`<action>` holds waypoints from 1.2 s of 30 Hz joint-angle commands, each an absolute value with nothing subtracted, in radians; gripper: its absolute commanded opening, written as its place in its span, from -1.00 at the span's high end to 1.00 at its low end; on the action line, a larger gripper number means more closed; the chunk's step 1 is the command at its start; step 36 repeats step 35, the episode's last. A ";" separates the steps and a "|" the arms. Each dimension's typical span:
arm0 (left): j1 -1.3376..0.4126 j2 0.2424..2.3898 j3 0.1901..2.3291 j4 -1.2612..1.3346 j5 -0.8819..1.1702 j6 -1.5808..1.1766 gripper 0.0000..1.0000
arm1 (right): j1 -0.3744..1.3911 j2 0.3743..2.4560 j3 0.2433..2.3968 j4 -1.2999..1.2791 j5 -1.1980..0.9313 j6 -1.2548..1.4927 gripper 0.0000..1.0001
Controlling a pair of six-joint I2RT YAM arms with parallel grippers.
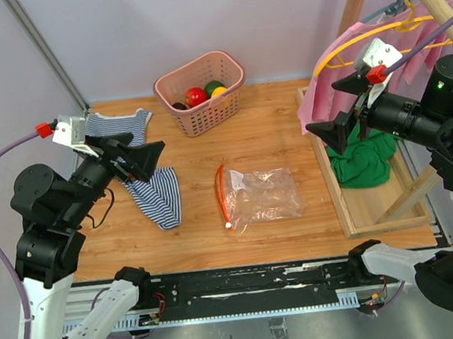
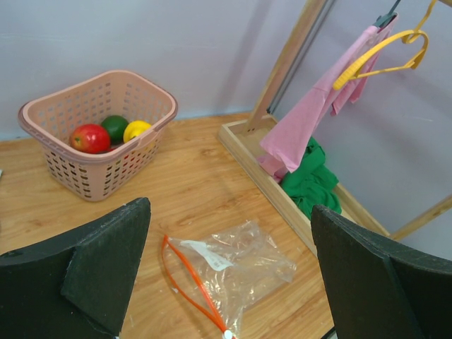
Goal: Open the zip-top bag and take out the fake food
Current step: Reset both arms
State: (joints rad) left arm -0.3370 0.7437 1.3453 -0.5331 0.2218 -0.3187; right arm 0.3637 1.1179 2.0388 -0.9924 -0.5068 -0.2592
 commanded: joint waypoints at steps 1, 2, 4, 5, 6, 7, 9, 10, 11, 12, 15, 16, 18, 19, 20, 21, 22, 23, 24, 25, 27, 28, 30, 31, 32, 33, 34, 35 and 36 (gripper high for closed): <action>-0.339 0.739 1.342 -0.514 0.233 -0.316 -0.99 | 0.353 1.111 2.042 -0.976 -0.494 -0.261 -0.97; -0.337 0.739 1.342 -0.514 0.233 -0.316 -0.99 | 0.352 1.111 2.041 -0.976 -0.493 -0.260 -0.97; -0.339 0.739 1.343 -0.515 0.235 -0.316 -0.99 | 0.352 1.109 2.042 -0.976 -0.490 -0.260 -0.97; -0.338 0.739 1.342 -0.514 0.235 -0.316 -0.99 | 0.352 1.109 2.041 -0.975 -0.486 -0.261 -0.97; -0.338 0.739 1.344 -0.515 0.236 -0.316 -0.99 | 0.352 1.109 2.043 -0.973 -0.481 -0.261 -0.97; -0.338 0.741 1.344 -0.514 0.236 -0.316 -0.99 | 0.352 1.109 2.043 -0.974 -0.479 -0.261 -0.97; -0.338 0.741 1.345 -0.515 0.237 -0.317 -0.99 | 0.352 1.109 2.045 -0.974 -0.475 -0.262 -0.97; -0.339 0.741 1.346 -0.514 0.238 -0.317 -0.99 | 0.352 1.108 2.047 -0.974 -0.472 -0.261 -0.97; -0.338 0.741 1.345 -0.514 0.239 -0.317 -0.99 | 0.352 1.108 2.047 -0.975 -0.470 -0.261 -0.97; -0.338 0.741 1.344 -0.514 0.239 -0.318 -0.99 | 0.351 1.107 2.048 -0.975 -0.467 -0.263 -0.97; -0.338 0.741 1.343 -0.513 0.241 -0.317 -0.99 | 0.352 1.106 2.047 -0.974 -0.458 -0.266 -0.97; -0.338 0.740 1.343 -0.512 0.241 -0.318 -0.99 | 0.352 1.106 2.046 -0.975 -0.456 -0.267 -0.97; -0.338 0.742 1.342 -0.511 0.243 -0.319 -0.99 | 0.352 1.106 2.046 -0.974 -0.454 -0.270 -0.97; -0.338 0.742 1.343 -0.510 0.244 -0.319 -0.99 | 0.352 1.106 2.046 -0.974 -0.453 -0.271 -0.96; -0.338 0.742 1.342 -0.509 0.244 -0.319 -0.99 | 0.352 1.106 2.047 -0.974 -0.451 -0.269 -0.97; -0.339 0.742 1.342 -0.509 0.244 -0.319 -0.99 | 0.352 1.106 2.050 -0.974 -0.448 -0.270 -0.97; -0.338 0.742 1.341 -0.509 0.246 -0.320 -0.99 | 0.351 1.107 2.051 -0.974 -0.445 -0.269 -0.97; -0.338 0.742 1.341 -0.509 0.248 -0.321 -0.99 | 0.352 1.107 2.050 -0.974 -0.443 -0.271 -0.97; -0.339 0.742 1.339 -0.508 0.249 -0.322 -0.99 | 0.352 1.107 2.049 -0.974 -0.443 -0.271 -0.97; -0.337 0.742 1.340 -0.508 0.250 -0.322 -0.99 | 0.353 1.105 2.046 -0.974 -0.442 -0.272 -0.97; -0.337 0.742 1.338 -0.507 0.251 -0.321 -0.99 | 0.352 1.105 2.044 -0.974 -0.443 -0.273 -0.97; -0.339 0.742 1.337 -0.506 0.251 -0.322 -0.99 | 0.352 1.104 2.043 -0.974 -0.445 -0.274 -0.97; -0.338 0.744 1.335 -0.505 0.253 -0.324 -0.99 | 0.352 1.104 2.041 -0.974 -0.444 -0.280 -0.96; -0.338 0.744 1.333 -0.502 0.254 -0.324 -0.99 | 0.352 1.104 2.040 -0.974 -0.439 -0.283 -0.96; -0.338 0.744 1.332 -0.501 0.255 -0.325 -0.99 | 0.353 1.104 2.038 -0.972 -0.431 -0.285 -0.96; -0.338 0.744 1.331 -0.498 0.255 -0.326 -0.99 | 0.351 1.103 2.034 -0.969 -0.418 -0.285 -0.96; -0.339 0.744 1.329 -0.497 0.256 -0.327 -0.99 | 0.351 1.102 2.032 -0.968 -0.415 -0.289 -0.97; -0.338 0.744 1.328 -0.495 0.259 -0.329 -0.99 | 0.352 1.101 2.029 -0.969 -0.415 -0.296 -0.97; -0.338 0.744 1.328 -0.495 0.259 -0.329 -0.99 | 0.352 1.101 2.029 -0.969 -0.415 -0.296 -0.97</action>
